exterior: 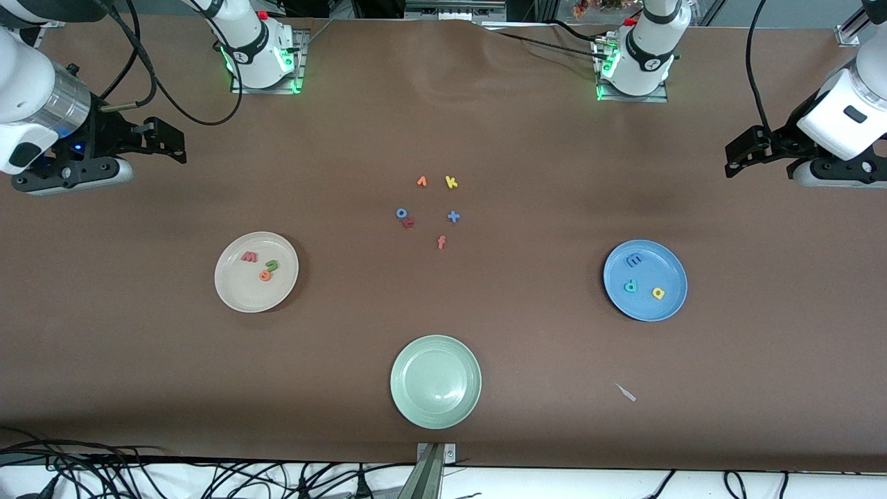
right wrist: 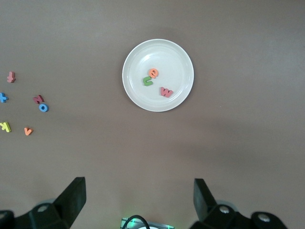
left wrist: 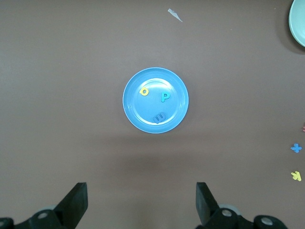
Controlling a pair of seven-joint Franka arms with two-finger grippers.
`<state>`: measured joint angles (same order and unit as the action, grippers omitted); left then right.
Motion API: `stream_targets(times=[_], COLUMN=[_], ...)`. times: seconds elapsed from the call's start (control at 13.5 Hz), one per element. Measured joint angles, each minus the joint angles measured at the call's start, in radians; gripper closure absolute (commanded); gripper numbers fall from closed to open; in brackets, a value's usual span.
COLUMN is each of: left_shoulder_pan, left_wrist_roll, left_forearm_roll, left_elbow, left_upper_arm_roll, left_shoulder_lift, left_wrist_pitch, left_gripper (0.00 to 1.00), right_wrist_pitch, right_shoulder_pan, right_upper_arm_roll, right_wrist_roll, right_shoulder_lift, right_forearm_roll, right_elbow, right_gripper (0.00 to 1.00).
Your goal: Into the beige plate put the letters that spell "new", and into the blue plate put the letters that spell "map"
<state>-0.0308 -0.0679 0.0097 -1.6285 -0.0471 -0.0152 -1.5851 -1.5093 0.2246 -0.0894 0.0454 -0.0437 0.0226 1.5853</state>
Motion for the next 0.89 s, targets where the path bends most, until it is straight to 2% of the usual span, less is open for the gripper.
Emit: stream_targets(times=[0.89], left_shoulder_pan=[0.000], left_wrist_roll=[0.000], left_forearm_roll=[0.000], left_elbow=[0.002], left_upper_arm_roll=[0.000], left_shoulder_lift=[0.000], left_wrist_pitch=[0.008], left_gripper=[0.00], right_wrist_pitch=[-0.003], right_shoulder_pan=[0.000], right_upper_arm_roll=[0.000], right_wrist_roll=[0.000], right_shoulder_lift=[0.000], right_forearm_roll=[-0.018], right_elbow=[-0.007], right_gripper=[0.00])
